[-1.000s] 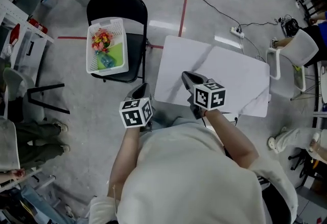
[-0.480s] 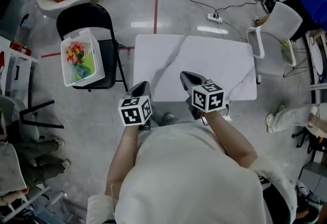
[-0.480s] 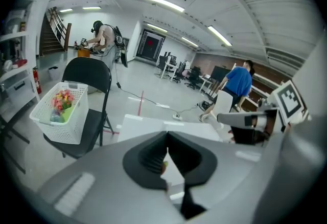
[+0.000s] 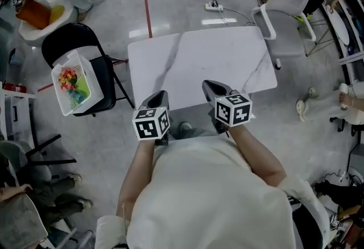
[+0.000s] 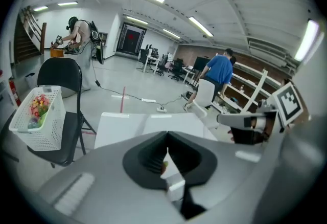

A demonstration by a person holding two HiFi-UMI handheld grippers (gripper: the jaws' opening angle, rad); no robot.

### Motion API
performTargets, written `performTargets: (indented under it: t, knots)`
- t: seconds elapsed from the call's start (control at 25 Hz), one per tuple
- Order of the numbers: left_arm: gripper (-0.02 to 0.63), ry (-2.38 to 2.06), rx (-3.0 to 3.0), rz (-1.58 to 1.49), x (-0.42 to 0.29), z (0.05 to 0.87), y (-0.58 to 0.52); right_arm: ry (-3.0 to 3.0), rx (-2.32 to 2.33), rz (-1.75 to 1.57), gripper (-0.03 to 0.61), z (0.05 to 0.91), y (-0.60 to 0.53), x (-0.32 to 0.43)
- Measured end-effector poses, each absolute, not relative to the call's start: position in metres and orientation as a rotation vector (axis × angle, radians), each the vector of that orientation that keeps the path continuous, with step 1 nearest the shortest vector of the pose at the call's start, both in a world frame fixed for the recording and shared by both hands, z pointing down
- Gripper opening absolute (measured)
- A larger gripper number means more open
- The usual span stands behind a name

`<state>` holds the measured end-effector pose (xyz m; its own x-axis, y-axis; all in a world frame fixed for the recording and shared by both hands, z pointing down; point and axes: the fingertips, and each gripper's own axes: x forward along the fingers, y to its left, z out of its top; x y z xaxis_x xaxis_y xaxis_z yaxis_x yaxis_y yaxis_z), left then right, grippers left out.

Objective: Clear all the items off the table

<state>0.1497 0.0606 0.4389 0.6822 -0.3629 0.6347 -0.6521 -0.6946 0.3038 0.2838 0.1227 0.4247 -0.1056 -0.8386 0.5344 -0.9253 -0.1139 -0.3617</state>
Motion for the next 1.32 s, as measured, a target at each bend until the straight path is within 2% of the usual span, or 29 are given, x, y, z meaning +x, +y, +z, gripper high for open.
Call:
performTargets:
  t: [0.6,1.32]
  knots:
    - [0.009,-0.587,2.471,0.778,0.204,0.434,0.112,-1.858,2.214,0.988,-0.002,0.421,0.195,0.329]
    - [0.009,-0.638,2.488,0.739,0.197,0.425,0.107,-1.93,2.235,0.914,-0.002,0.409,0.176,0.332]
